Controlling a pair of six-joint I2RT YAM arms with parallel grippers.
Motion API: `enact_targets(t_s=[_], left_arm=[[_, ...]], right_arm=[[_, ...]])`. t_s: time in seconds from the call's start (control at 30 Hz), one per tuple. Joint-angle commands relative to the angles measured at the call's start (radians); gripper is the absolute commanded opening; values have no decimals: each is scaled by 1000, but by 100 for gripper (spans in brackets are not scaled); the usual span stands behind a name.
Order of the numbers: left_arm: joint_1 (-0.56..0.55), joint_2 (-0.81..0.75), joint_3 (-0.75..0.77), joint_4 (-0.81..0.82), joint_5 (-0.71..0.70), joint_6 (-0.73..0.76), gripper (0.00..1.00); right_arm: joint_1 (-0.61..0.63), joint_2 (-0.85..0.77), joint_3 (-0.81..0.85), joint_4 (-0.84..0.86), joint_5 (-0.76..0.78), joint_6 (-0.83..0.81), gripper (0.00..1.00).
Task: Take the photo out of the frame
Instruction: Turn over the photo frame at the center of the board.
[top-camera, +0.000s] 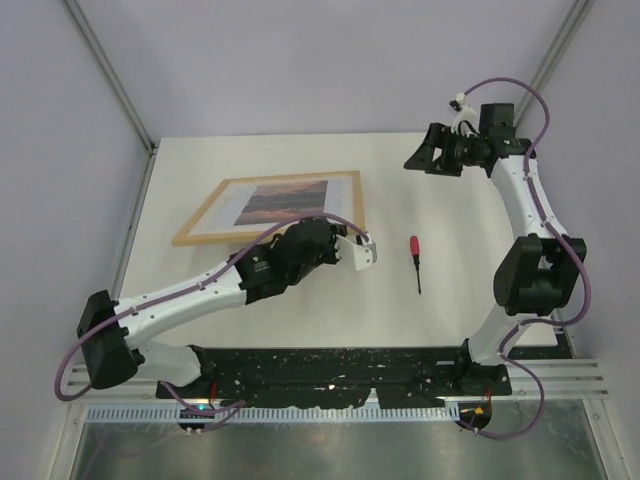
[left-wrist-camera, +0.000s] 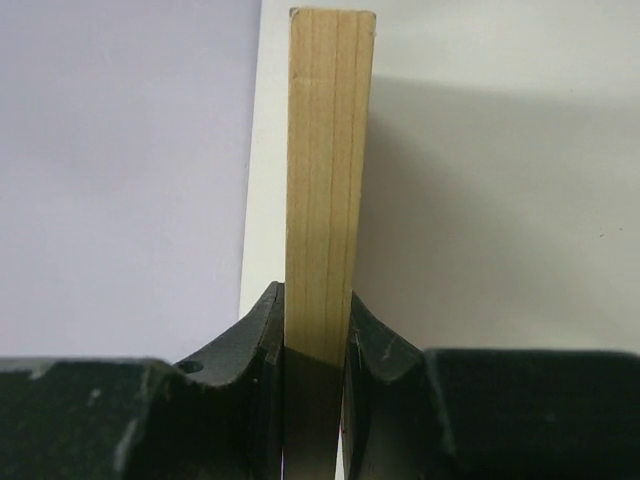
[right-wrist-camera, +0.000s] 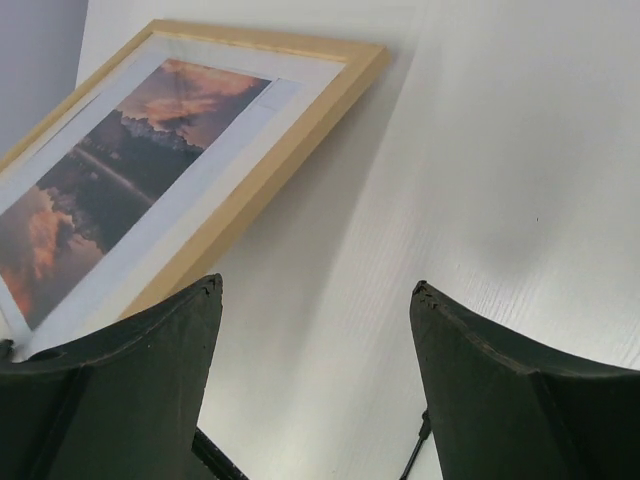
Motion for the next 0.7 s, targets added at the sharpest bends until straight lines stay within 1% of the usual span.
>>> enact_targets(t_s=[0.0,0.03,0.13,0.2,0.3,0.4,0.5,0.67], left_arm=[[13,-68,217,-287,69,-143,0],[17,-67,274,-358,85,-158,0],[39,-62,430,-473,135,-216,0],[59,-61,528,-507,161,-252,0],[97,-56,633,-526,171,-316,0],[147,-36,722,-556,195,-386,0],[224,-5,814,-611,247,-472,0],[413,30,932,-630,307,-650,0]], right_arm=[[-23,-144,-142,68,-115,-147,80],[-25,-160,-167,74,-115,-218,80],[-25,-247,-320,146,-92,-299,80],[-25,-293,-389,183,-72,-342,80],[-29,-341,-452,209,-49,-357,81],[-39,-358,-470,211,-41,-348,81],[-49,-367,-474,193,-21,-345,81],[-59,-387,-500,185,3,-342,80]])
